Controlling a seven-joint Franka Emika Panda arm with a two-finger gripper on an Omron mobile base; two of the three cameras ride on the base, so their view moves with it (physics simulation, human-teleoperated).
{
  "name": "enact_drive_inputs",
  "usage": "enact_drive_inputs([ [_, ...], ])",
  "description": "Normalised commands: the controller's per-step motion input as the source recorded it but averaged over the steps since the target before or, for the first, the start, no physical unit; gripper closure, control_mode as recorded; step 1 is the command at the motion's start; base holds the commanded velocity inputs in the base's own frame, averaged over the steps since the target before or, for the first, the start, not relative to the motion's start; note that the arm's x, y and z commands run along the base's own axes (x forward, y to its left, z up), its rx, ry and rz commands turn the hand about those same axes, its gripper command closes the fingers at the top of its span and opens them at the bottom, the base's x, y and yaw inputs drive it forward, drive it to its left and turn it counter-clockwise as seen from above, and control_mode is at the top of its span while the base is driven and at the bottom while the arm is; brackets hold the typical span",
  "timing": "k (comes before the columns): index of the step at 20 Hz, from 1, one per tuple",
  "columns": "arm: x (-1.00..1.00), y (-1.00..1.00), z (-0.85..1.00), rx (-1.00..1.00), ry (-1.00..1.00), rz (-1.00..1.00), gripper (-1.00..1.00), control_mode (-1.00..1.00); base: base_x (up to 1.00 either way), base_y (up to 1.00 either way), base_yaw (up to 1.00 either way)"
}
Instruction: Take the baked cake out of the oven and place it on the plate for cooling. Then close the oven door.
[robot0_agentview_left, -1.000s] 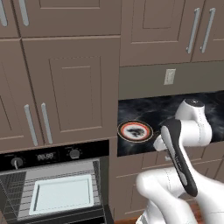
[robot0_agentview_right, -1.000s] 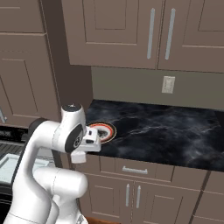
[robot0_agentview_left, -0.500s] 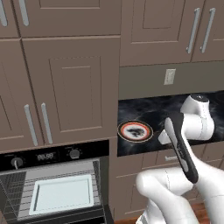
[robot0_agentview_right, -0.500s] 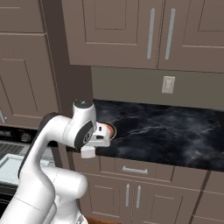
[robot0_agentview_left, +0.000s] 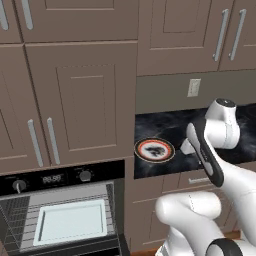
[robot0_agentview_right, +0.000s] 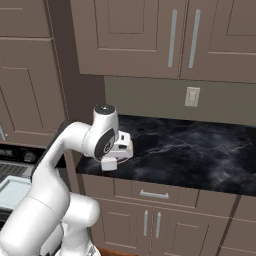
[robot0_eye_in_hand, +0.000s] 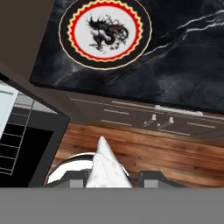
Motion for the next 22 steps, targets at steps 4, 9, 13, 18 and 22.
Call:
enact_drive_inputs([
  [4, 0.42, -0.23, 0.05, 0.00, -0.04, 0.07, 1.00, -1.00, 0.00, 0.00, 0.00],
  [9, 0.48, -0.15, 0.00, 0.00, 0.00, 0.10, 1.00, -1.00, 0.00, 0.00, 0.00],
  [13, 0.52, -0.09, 0.00, 0.02, 0.00, 0.12, 1.00, -1.00, 0.00, 0.00, 0.00],
  [18, 0.53, -0.06, 0.00, 0.02, 0.00, 0.14, 1.00, -1.00, 0.00, 0.00, 0.00],
  [22, 0.48, 0.00, -0.05, 0.00, 0.00, 0.14, 1.00, -1.00, 0.00, 0.00, 0.00],
])
